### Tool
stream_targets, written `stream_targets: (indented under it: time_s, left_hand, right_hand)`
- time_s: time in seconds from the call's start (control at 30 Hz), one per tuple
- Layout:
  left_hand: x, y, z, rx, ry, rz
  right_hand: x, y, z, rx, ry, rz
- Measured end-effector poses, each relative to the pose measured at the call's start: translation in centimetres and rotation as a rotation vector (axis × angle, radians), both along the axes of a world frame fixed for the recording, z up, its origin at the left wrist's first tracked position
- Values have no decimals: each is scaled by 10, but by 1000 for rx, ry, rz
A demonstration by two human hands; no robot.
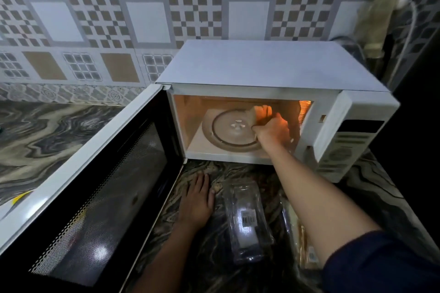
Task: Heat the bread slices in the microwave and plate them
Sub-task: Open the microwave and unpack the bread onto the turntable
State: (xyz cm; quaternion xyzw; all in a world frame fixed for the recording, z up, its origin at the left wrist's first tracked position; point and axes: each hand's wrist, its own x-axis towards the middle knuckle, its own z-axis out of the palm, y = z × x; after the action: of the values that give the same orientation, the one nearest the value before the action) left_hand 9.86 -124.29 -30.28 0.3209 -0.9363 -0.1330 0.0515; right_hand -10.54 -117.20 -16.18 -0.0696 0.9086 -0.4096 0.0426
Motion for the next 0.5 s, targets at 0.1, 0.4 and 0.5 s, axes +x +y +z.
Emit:
stream_targets:
  time_s: [0.1, 0.4, 0.5]
  left_hand:
    - [-3, -6, -1, -12, 11, -12]
    - [-2, -9, -2, 12, 60, 1]
    - [-3, -9, -2, 16, 73, 6]
  right_hand:
    - [-10, -19, -11, -58, -75, -26]
    - [-32, -55, -27, -68, 13, 32]
    - [-27, -58, -34, -42, 24, -21]
